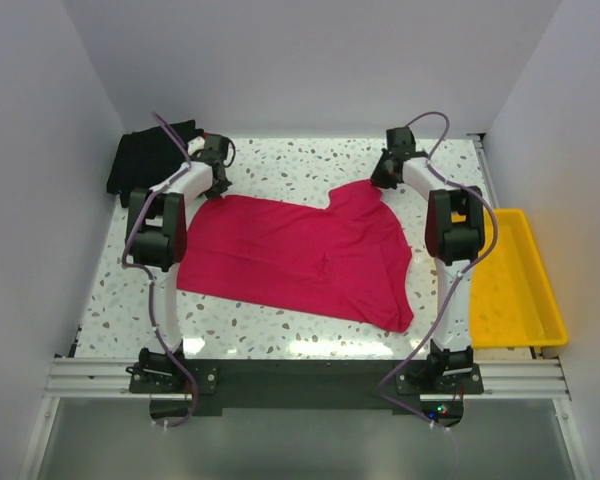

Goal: Fold and stack the t-shirts
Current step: Fold the tshirt

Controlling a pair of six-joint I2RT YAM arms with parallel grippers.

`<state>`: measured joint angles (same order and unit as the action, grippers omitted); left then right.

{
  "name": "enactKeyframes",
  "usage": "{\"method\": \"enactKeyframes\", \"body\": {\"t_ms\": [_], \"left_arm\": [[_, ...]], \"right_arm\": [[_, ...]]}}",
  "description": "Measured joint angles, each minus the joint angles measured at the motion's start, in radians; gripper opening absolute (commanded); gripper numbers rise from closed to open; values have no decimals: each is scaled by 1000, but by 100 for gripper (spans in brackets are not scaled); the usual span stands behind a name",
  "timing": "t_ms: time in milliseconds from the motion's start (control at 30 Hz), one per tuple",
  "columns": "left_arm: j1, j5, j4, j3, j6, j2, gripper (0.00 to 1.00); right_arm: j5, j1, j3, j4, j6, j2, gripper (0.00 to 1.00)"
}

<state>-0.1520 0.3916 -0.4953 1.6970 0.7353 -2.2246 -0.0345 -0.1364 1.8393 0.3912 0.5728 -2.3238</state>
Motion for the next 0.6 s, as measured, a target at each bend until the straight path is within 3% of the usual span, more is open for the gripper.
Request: {"method": "enactKeyframes", "body": {"t_ms": [600], "left_arm": [[44, -7, 13, -29, -22, 43, 0]], "right_arm": [[18, 0, -76, 2, -48, 216, 0]]}}
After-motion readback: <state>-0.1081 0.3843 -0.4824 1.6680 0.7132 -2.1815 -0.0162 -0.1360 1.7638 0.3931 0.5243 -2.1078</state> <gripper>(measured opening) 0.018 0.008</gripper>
